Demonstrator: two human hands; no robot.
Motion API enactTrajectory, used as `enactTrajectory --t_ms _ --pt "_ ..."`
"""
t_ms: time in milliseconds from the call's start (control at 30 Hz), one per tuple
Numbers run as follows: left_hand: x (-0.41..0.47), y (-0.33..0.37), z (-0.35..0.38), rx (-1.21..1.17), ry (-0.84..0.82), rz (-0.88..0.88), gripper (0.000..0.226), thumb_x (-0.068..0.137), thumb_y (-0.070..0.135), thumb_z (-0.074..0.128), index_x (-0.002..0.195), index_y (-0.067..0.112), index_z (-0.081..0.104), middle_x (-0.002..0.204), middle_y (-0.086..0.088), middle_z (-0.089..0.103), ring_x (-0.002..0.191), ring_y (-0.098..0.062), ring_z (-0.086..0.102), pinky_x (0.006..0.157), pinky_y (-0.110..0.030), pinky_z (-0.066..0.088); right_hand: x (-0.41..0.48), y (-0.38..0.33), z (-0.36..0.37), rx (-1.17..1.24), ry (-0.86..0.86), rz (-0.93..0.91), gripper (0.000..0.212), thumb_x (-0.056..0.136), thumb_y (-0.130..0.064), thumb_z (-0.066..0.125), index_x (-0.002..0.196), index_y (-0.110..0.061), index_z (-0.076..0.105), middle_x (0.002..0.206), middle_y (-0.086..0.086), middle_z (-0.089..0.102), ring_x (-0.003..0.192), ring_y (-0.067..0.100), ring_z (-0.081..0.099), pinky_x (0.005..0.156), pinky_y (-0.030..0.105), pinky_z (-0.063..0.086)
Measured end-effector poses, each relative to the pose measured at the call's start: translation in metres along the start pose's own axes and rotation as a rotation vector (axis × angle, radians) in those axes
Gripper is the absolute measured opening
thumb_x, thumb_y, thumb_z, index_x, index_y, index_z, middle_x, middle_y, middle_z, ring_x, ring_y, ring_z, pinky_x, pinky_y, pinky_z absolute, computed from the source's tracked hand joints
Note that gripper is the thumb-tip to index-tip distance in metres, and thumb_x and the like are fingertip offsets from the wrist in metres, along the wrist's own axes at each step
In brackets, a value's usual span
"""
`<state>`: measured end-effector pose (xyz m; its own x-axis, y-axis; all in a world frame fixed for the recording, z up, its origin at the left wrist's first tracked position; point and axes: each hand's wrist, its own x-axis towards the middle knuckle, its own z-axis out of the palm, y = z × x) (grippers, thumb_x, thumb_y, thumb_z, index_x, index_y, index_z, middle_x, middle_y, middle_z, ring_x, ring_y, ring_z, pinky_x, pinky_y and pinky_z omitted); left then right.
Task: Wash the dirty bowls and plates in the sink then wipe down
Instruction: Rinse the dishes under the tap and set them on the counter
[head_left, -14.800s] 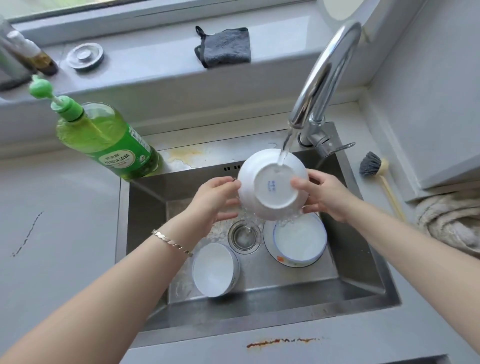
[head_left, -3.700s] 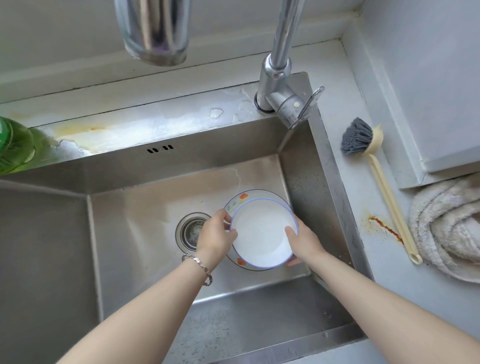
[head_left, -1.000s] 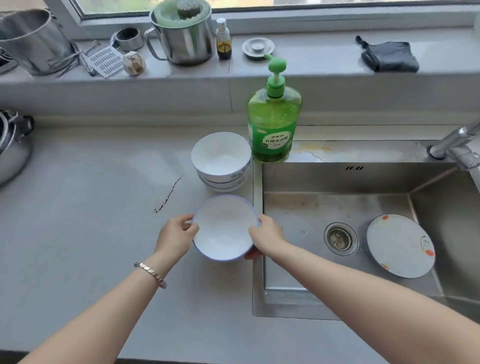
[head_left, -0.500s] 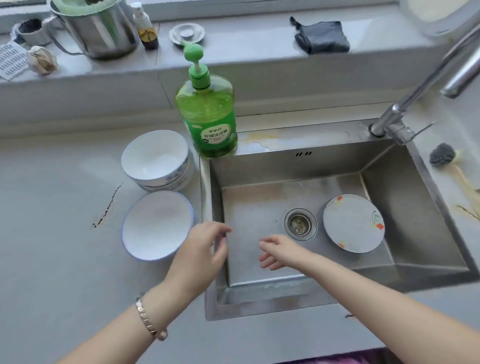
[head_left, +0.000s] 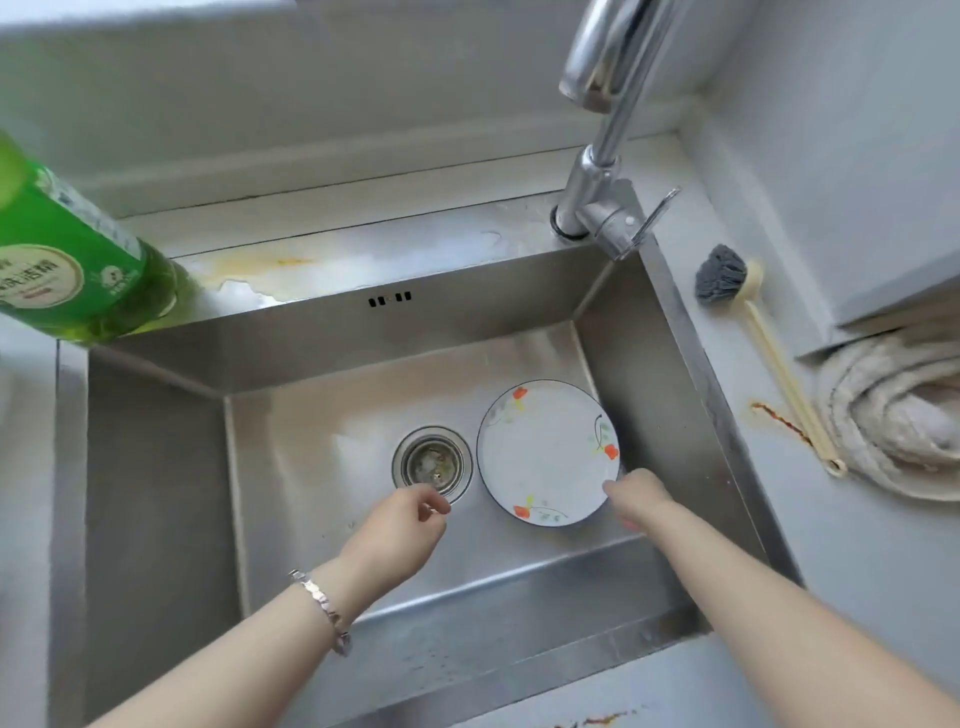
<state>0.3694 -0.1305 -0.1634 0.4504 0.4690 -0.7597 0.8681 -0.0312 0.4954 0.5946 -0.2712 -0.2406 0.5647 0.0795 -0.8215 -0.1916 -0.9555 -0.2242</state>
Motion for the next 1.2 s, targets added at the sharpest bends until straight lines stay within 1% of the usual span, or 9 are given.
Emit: enactTrajectory --t_ms 67,167,333,500,667,800,967,1067,1200 --pt "0.015 0.006 0.01 -0.021 0.019 -0.019 0.015 0.091 0.014 0.047 0.087 0.027 0.054 0.078 0.001 0.062 0.071 -0.021 0.06 0.055 -0.02 0.042 0.025 -0.007 0.004 0.015 -0.021 0.034 0.013 0.089 -0.01 0.047 0.093 -0.001 0.057 0.09 0.012 0.059 0.085 0.03 0.056 0.067 0.027 0.041" --pt "0.027 0.009 0.018 -0.101 0.056 -0.066 0.017 0.09 0.011 0.047 0.087 0.025 0.056 0.087 -0.006 0.066 0.07 -0.019 0.057 0.051 -0.017 0.038 0.057 -0.01 0.017 0.139 -0.031 0.074 0.039 0.09 -0.009 0.049 0.128 0.001 0.045 0.125 0.017 0.054 0.107 0.033 0.054 0.086 0.034 0.043" --pt "0.021 0.002 0.023 -0.194 0.092 -0.171 0.02 0.089 0.008 0.048 0.084 0.026 0.057 0.089 -0.006 0.069 0.087 -0.026 0.066 0.067 -0.025 0.045 0.07 0.002 0.016 0.155 0.038 0.099 0.024 0.086 0.0 0.046 0.104 0.002 0.061 0.106 0.019 0.064 0.096 0.038 0.061 0.082 0.047 0.054" --pt "0.008 0.0 0.019 -0.27 0.118 -0.227 0.024 0.089 0.005 0.047 0.081 0.025 0.057 0.088 -0.004 0.068 0.081 -0.016 0.064 0.068 -0.027 0.044 0.04 -0.007 0.003 0.028 0.072 -0.113 0.019 0.085 -0.004 0.049 0.093 0.001 0.065 0.097 0.016 0.068 0.09 0.037 0.063 0.082 0.047 0.054" --pt "0.001 0.008 0.01 -0.31 0.138 -0.224 0.022 0.089 0.004 0.046 0.083 0.022 0.057 0.086 -0.003 0.067 0.077 -0.015 0.062 0.068 -0.026 0.044 0.001 -0.032 -0.015 -0.023 0.094 -0.387 0.01 0.077 -0.005 0.055 0.069 -0.002 0.061 0.067 0.011 0.064 0.068 0.034 0.061 0.065 0.042 0.056" --pt "0.003 0.015 0.006 -0.364 0.137 -0.243 0.02 0.089 0.002 0.046 0.083 0.018 0.056 0.085 -0.004 0.065 0.074 -0.015 0.061 0.071 -0.027 0.045 -0.027 -0.05 -0.028 -0.144 0.13 -0.498 0.028 0.076 -0.005 0.055 0.052 -0.012 0.043 0.05 0.003 0.044 0.05 0.022 0.036 0.044 0.028 0.027" --pt "0.016 0.025 0.004 -0.4 0.149 -0.225 0.026 0.09 0.007 0.051 0.115 0.006 0.057 0.093 -0.011 0.065 0.093 -0.026 0.063 0.084 -0.035 0.049 -0.052 -0.051 -0.055 -0.212 0.179 -0.621 0.015 0.074 -0.007 0.057 0.062 0.0 0.056 0.046 0.006 0.043 0.052 0.025 0.032 0.048 0.031 0.024" --pt "0.015 0.039 0.0 -0.494 0.191 -0.21 0.038 0.091 0.013 0.053 0.129 0.009 0.05 0.119 -0.016 0.06 0.098 -0.028 0.06 0.089 -0.036 0.048 -0.078 -0.048 -0.073 -0.178 0.167 -0.731 0.007 0.074 -0.007 0.061 0.075 -0.003 0.067 0.061 0.014 0.064 0.062 0.033 0.054 0.054 0.035 0.038" --pt "-0.004 0.055 -0.011 -0.641 0.174 -0.139 0.014 0.095 0.02 0.05 0.089 0.02 0.063 0.084 -0.006 0.06 0.069 -0.021 0.057 0.066 -0.03 0.048 -0.125 -0.048 -0.081 0.018 0.1 -0.806 0.014 0.077 0.001 0.062 0.084 -0.006 0.072 0.076 0.008 0.072 0.069 0.019 0.065 0.065 0.018 0.047"
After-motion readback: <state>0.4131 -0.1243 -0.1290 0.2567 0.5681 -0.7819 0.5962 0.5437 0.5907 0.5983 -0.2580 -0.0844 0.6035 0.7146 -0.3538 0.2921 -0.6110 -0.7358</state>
